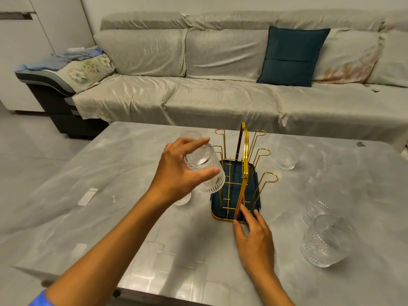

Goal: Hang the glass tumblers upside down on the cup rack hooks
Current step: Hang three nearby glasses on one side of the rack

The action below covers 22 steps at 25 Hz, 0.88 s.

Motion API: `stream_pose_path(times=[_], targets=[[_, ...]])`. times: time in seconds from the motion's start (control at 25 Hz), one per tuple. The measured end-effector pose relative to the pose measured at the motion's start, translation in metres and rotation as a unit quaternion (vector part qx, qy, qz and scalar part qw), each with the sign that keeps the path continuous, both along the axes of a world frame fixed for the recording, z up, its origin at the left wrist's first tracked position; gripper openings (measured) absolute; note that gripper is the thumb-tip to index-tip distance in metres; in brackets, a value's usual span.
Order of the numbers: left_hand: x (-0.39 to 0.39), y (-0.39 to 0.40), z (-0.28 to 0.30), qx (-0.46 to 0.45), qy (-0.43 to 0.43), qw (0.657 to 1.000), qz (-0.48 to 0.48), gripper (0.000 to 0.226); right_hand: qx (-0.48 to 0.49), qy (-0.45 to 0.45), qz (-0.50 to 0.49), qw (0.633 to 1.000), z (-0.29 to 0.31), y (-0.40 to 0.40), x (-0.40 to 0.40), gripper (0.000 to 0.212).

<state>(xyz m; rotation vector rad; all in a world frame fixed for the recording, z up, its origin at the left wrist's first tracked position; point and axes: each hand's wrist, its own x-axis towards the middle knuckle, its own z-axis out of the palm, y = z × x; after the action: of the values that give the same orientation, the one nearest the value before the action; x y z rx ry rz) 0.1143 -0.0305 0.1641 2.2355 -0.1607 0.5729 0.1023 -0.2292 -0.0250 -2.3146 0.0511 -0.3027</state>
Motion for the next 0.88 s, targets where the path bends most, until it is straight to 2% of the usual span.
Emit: stream_pose_path(times=[0.36,0.56,0.72,0.8,0.88], targets=[[0.021,-0.011,-0.049,0.017,0.047,0.999,0.021,0.074,-0.02,0.009,-0.018,1.0,0.002,0.004,0.001,0.048],[0.023,-0.014,-0.055,0.015,0.085,0.996,0.02,0.073,-0.024,0.004,-0.013,1.0,0.006,0.0,-0.001,0.049],[0.015,-0.016,-0.05,0.057,0.089,0.994,0.014,0.08,-0.032,0.027,0.002,0.999,0.01,0.003,-0.002,0.055],[-0.001,-0.008,-0.05,0.026,0.058,0.998,-0.013,0.08,-0.057,0.046,0.047,0.996,0.013,-0.004,-0.005,0.064],[-0.019,0.011,-0.058,-0.081,-0.02,0.996,0.02,0.063,-0.149,0.052,0.107,0.982,0.012,-0.015,-0.013,0.076]])
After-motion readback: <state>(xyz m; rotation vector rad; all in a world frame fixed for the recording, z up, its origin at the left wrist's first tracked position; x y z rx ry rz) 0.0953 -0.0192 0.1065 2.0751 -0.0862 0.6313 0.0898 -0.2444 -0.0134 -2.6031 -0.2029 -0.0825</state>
